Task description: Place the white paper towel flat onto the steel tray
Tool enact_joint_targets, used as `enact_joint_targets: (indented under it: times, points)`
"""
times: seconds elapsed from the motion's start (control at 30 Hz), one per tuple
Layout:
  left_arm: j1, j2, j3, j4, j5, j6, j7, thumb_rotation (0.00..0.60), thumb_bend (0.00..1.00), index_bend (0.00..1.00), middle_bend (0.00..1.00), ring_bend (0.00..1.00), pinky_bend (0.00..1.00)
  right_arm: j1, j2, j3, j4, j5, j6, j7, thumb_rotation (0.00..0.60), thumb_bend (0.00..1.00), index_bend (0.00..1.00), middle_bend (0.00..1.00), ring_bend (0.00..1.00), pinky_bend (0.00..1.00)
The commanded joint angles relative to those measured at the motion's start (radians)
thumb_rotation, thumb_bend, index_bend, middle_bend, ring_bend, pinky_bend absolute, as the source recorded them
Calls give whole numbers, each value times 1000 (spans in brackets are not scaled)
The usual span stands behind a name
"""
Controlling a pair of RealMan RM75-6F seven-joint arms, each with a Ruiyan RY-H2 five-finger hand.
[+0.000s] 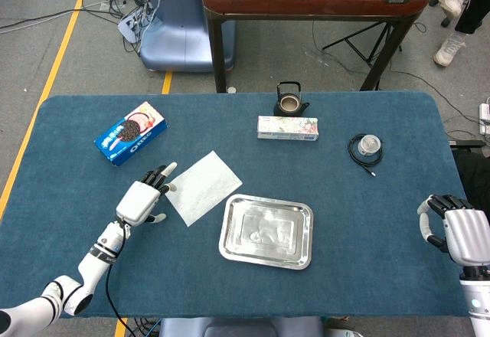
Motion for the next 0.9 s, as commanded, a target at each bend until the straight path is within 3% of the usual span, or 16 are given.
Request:
enact_joint_targets:
  times: [0.03, 0.9]
  points:
    - [-4, -6, 5, 11, -2, -2, -6, 600, 52, 334, 0, 0, 163, 0, 0, 1, 0, 1, 0, 0, 600, 517, 546, 476, 378, 433]
    - [-34, -73, 27, 134, -28, -46, -33, 600, 51, 336, 0, 0, 163, 4, -1, 10, 7, 22, -12, 4, 600, 517, 546, 476, 378, 433]
